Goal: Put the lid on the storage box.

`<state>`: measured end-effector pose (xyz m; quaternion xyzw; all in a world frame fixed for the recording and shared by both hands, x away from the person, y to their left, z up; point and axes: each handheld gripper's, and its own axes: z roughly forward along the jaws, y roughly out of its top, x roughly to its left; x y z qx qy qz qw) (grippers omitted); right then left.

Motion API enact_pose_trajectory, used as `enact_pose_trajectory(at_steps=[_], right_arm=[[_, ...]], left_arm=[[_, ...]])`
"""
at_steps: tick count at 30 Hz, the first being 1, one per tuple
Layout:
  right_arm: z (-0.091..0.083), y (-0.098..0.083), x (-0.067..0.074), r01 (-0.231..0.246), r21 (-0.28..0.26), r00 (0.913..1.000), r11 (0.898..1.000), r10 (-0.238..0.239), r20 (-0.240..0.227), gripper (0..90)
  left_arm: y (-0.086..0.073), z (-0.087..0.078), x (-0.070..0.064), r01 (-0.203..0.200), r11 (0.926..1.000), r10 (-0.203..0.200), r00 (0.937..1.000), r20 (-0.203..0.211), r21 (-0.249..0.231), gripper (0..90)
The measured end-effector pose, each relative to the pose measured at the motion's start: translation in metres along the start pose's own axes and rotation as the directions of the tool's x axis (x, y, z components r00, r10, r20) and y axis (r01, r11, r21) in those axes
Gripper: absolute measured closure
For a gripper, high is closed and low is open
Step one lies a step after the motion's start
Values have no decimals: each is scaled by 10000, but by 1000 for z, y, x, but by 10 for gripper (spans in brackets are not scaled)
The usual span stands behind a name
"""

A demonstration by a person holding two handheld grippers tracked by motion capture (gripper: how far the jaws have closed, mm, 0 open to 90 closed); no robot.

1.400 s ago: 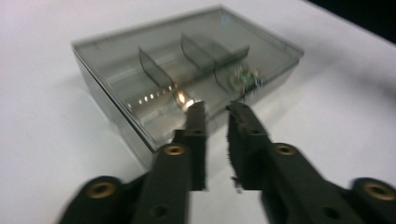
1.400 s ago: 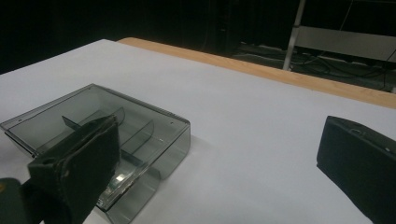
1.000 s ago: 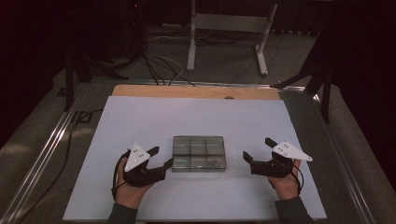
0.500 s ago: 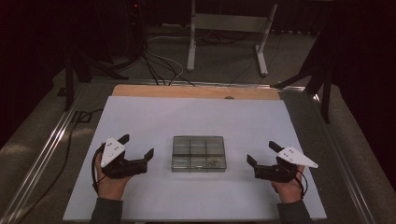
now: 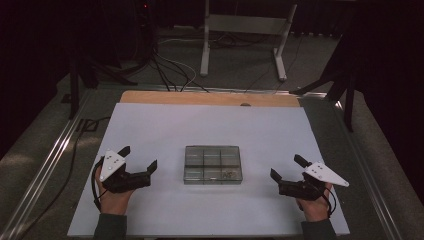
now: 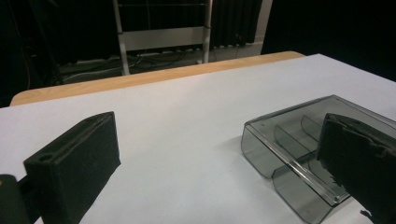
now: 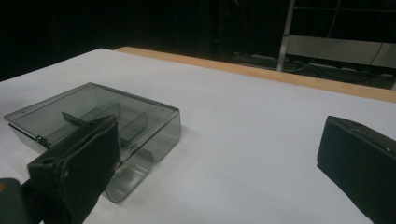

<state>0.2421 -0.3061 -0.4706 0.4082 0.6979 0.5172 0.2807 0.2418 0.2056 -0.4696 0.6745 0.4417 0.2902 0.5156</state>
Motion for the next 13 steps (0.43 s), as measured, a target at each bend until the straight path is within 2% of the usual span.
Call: enact_pose_trajectory(at_steps=[5, 7, 13], right_arm=[[0, -1, -1, -23, 49, 10000, 10000, 23, 41, 0], [2, -3, 0, 50, 138, 10000, 9999, -51, 67, 0], [5, -5, 3, 289, 403, 9995, 9988, -292, 73, 0]], left_arm=[[-3, -3, 2, 113, 9994, -113, 9999, -12, -317, 10], [-4, -3, 2, 42, 9996, -43, 10000, -36, -265, 10], [-7, -2, 4, 176, 9997, -179, 9997, -184, -143, 11]])
